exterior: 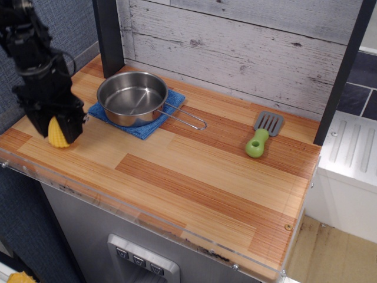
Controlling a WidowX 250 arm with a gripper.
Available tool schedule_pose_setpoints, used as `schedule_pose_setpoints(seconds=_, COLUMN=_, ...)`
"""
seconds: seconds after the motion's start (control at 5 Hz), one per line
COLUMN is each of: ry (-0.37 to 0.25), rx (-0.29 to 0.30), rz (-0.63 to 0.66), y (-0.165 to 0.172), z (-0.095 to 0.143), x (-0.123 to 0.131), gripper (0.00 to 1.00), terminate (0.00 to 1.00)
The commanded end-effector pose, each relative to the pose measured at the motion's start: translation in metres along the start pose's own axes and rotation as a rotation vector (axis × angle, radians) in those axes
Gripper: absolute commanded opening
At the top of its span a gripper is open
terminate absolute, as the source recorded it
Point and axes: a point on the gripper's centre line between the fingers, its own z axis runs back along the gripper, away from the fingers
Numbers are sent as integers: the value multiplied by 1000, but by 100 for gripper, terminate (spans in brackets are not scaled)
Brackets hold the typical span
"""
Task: Move orange piece to between towel and green spatula
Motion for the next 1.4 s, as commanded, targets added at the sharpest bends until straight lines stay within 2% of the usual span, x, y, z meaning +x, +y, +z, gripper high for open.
schedule_pose_setpoints(seconds=0.0, ry=-113, rx=15, rz=175, y=-69, z=70, x=24, gripper=0, terminate=0)
schedule_pose_setpoints(seconds=0.2, ry=-157, rx=-41, rz=136, y=-123, z=67, x=64, gripper=0, terminate=0)
schedule_pose_setpoints(seconds=0.4, ry=-199, rx=-53, rz=133, y=-156, z=58, x=108, gripper=0, terminate=0)
schedule_pose_setpoints(seconds=0.6, ry=-216, rx=-42, rz=100, y=-171, z=51, x=132, gripper=0, terminate=0)
schedule_pose_setpoints(seconds=0.8, ry=-228, rx=-46, rz=80, y=-182, z=46, x=140, gripper=0, terminate=0)
schedule_pose_setpoints(seconds=1.2, ry=-160, rx=-36, rz=40, y=-187, z=29, x=132, gripper=0, terminate=0)
